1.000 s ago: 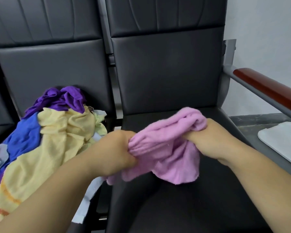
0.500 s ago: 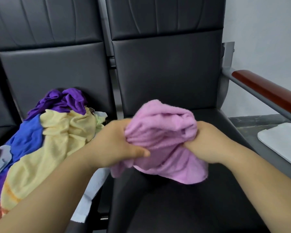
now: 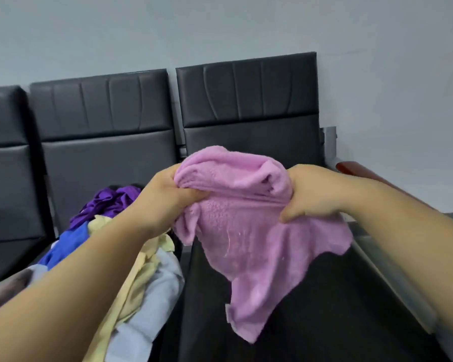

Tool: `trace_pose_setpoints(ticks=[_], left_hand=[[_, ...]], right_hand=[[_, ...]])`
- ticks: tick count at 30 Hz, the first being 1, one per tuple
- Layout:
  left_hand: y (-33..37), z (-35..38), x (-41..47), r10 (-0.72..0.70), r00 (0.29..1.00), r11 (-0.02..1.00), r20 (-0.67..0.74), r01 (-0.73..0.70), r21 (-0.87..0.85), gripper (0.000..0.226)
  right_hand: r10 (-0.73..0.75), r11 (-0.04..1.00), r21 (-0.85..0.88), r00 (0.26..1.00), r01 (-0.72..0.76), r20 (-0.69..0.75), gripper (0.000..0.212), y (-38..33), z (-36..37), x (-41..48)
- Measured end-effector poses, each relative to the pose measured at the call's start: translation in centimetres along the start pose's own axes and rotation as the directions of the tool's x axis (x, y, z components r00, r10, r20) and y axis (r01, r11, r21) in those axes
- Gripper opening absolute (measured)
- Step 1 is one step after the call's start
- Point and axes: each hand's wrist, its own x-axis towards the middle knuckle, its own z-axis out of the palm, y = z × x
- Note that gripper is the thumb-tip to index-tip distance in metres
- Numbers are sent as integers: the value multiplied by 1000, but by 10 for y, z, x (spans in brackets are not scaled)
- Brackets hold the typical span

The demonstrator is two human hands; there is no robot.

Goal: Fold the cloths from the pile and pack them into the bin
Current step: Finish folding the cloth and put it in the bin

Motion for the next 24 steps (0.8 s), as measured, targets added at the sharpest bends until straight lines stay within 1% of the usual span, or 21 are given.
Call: trace_pose_setpoints(ticks=[1, 2, 3, 4, 5, 6, 7, 8, 10, 13, 15, 18, 20, 22, 23, 24], left_hand=[[6, -3, 2, -2, 1000, 1000, 8, 3, -7, 13], [11, -5, 4, -2, 999, 999, 32, 0, 48, 19], [15, -7, 6, -6, 997, 981, 71, -7, 192, 22], [17, -7, 8, -31, 994, 918, 108, -15, 396, 23], [20, -5, 10, -59, 989, 804, 136, -34, 594, 22], [22, -3, 13, -81, 986, 669, 145, -54, 741, 17], [23, 0, 17, -84, 987, 559, 137, -67, 827, 11], [23, 2, 20, -76, 990, 490, 117, -65, 869, 5], [19, 4, 30, -68, 995, 425, 75, -39, 904, 5], [8, 4, 47, -37, 999, 361, -7, 20, 932, 9], [0, 0, 56, 37, 997, 329, -61, 46, 943, 6], [-10, -9, 67, 172, 982, 273, -82, 33, 962, 7], [-15, -14, 69, 224, 971, 266, -79, 17, 964, 10], [-21, -14, 64, 220, 973, 281, -72, 7, 960, 13], [-25, -13, 59, 196, 979, 305, -61, -2, 952, 15], [-31, -10, 53, 164, 985, 344, -43, -17, 939, 16]], right_hand=[[-3, 1000, -26, 1000, 2, -31, 18, -1, -7, 0], [-5, 999, -44, 999, 2, -52, 17, -1, -13, 1], [1, 998, -57, 998, -4, -56, 17, 0, -17, 2], [11, 997, -74, 999, -14, -37, 16, 1, -18, 3], [22, 994, -104, 1000, -22, -7, 15, 3, -19, 4], [28, 989, -144, 999, -25, 21, 15, 4, -18, 7], [32, 983, -184, 999, -24, 41, 14, 6, -16, 9], [34, 976, -218, 998, -22, 49, 14, 7, -13, 13], [27, 960, -281, 999, -17, 31, 15, 11, -8, 22], [16, 951, -306, 996, -42, -88, 11, 18, -2, 39], [21, 953, -292, 979, -81, -202, 12, 19, 1, 51], [-2, 934, -333, 931, -128, -365, 16, 20, 2, 66], [-59, 922, -365, 887, -127, -457, 19, 21, 2, 69], [-106, 917, -385, 867, -104, -486, 22, 22, 7, 66], [-100, 919, -382, 882, -95, -460, 21, 24, 12, 61], [-75, 935, -348, 912, -77, -403, 19, 26, 19, 55]])
